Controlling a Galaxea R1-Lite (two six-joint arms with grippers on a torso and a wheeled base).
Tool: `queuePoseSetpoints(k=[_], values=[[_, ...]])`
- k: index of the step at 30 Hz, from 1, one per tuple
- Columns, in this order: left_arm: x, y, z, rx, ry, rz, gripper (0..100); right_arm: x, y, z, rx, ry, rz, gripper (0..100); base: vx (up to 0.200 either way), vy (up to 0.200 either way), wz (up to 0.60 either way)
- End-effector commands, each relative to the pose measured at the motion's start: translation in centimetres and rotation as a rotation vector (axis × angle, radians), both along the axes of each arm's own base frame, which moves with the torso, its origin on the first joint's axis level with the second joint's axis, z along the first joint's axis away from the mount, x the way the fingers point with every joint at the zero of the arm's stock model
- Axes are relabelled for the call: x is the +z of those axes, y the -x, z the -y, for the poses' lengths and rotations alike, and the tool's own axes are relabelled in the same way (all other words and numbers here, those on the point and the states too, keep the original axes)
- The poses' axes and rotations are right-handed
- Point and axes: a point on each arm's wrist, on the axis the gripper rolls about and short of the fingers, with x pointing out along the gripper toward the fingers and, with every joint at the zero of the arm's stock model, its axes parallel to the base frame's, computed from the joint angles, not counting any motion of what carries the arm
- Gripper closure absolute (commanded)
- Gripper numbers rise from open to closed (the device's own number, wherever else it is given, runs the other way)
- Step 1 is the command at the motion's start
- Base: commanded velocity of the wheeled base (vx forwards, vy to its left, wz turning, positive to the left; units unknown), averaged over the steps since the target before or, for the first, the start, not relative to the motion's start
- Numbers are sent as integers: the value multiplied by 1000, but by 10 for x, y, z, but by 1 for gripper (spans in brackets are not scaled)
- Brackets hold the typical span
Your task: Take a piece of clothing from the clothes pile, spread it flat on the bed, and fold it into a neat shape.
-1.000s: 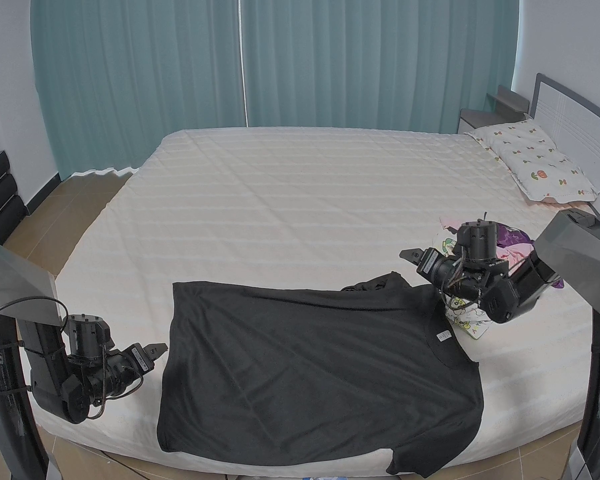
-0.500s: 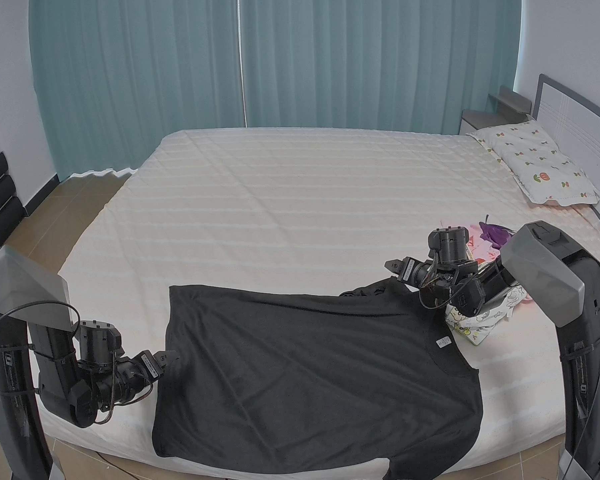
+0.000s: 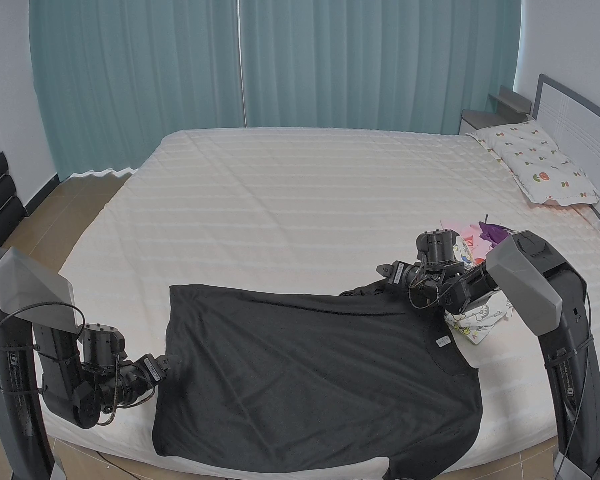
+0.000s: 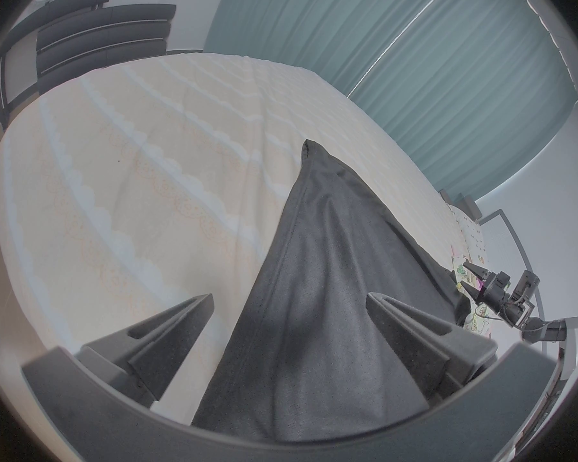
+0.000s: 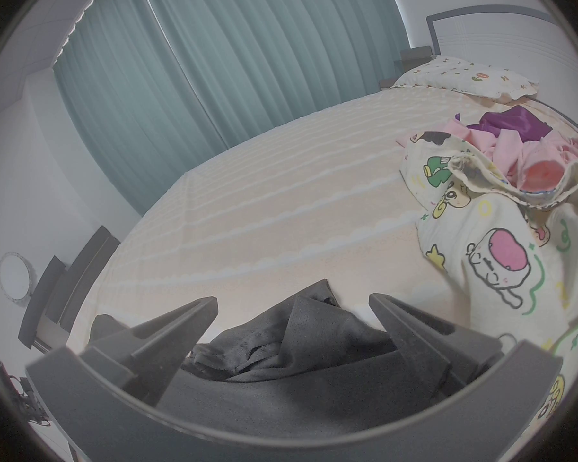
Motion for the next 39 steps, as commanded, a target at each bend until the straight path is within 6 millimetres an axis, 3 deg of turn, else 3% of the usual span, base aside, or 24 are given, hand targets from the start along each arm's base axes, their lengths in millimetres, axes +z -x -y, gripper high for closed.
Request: queuePoseSetpoints(k=[1,10,11,20,23,31,34,39], values=[[-1,0,0,1,1,-5,0,-15,-2,-6,8,8,-18,0,0,0,0],[-1,0,0,-1,1,-5,0,-29,-7,-5,2,15,-40,0,0,0,0],[-1,0,0,-1,1,-5,0,-29,-8,-4,-2,12,-36,100,0,0,0],[-3,0,0,-1,0,-11,0,-7,-18,-4,-26,-33,30,100,0,0,0],[-3,0,0,-1,0,-9,0,20,-23,-2,-59,-105,84,100,0,0,0],[-3,0,0,-1,0,-9,0,52,-35,7,-112,-148,232,100,0,0,0],[-3,0,0,-1,0,-9,0,50,-38,9,-120,-169,284,100,0,0,0],[-3,-1,0,0,-1,-6,0,22,-39,12,-128,-148,240,100,0,0,0]])
